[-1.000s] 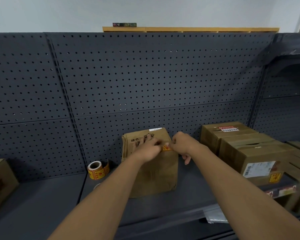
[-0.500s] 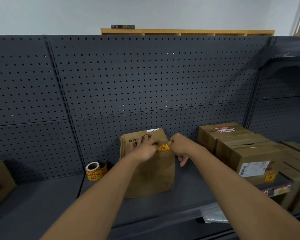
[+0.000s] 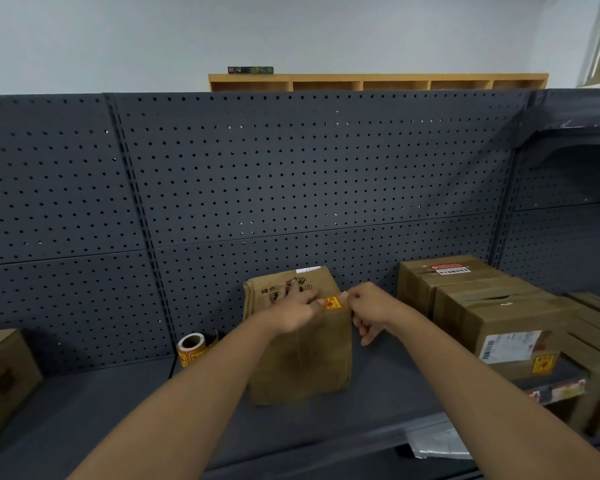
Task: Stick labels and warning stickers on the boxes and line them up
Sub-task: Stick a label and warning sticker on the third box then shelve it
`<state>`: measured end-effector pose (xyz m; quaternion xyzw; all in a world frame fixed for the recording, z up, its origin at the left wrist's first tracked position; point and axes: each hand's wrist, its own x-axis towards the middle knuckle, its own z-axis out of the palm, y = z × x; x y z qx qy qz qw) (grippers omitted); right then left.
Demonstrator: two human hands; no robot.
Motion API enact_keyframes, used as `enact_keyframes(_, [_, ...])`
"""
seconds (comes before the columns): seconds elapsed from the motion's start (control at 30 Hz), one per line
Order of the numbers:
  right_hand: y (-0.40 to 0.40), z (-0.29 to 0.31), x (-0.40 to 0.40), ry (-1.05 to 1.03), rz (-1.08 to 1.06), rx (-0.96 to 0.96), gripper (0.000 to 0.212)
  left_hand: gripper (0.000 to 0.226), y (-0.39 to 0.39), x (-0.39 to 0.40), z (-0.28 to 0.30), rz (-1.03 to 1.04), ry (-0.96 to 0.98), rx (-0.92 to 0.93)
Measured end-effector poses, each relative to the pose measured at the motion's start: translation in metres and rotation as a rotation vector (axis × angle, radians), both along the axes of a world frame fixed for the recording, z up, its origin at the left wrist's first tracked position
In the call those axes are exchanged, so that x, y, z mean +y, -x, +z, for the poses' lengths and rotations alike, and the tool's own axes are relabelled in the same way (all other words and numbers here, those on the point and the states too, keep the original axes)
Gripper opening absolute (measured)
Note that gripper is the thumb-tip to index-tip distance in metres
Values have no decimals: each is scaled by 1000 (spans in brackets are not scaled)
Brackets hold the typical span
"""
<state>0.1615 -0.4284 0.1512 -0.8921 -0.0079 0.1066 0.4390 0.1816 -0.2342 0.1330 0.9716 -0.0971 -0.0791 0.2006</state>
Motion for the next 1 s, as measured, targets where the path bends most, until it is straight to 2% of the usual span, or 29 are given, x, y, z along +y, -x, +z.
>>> enact_keyframes(0.07, [1, -6, -2, -5, -16, -20, 39, 58, -1, -1, -1, -12, -12, -57])
enact_keyframes(0.17, [2, -19, -4, -29, -79, -96, 53, 44, 6, -4, 0, -40, 4, -266])
enact_keyframes(0.23, [3, -25, -5, -49, -137, -157, 58, 38, 14, 3, 4, 33, 60, -403])
enact_keyframes(0.3, [4, -31, -7, -79, -167, -181, 57, 37, 18, 16, 7, 134, 17, -503])
enact_keyframes(0.37, [4, -35, -7, -140, -170, -162, 57, 39, 17, 31, 8, 242, -34, -521])
enact_keyframes(0.47, [9, -34, 2, -360, -143, -61, 57, 55, 7, 53, 3, 404, -1, -275])
enact_keyframes(0.57, [17, -35, 16, -470, -48, -48, 32, 66, 3, 59, -10, 428, 133, -32])
enact_keyframes(0.67, [18, -42, 22, -508, -34, -133, 24, 61, 7, 59, -21, 394, 177, -24])
enact_keyframes(0.77, [17, -37, 23, -483, -36, -228, 26, 57, 16, 64, -20, 374, 285, -48])
enact_keyframes(0.83, [16, -29, 26, -410, -73, -334, 32, 53, 24, 61, -18, 362, 424, -40])
enact_keyframes(0.93, [16, -14, 36, -286, -223, -469, 58, 41, 28, 56, -22, 461, 760, 143])
enact_keyframes(1.0, [20, -6, 47, -224, -212, -537, 57, 35, 30, 55, -30, 531, 874, 283])
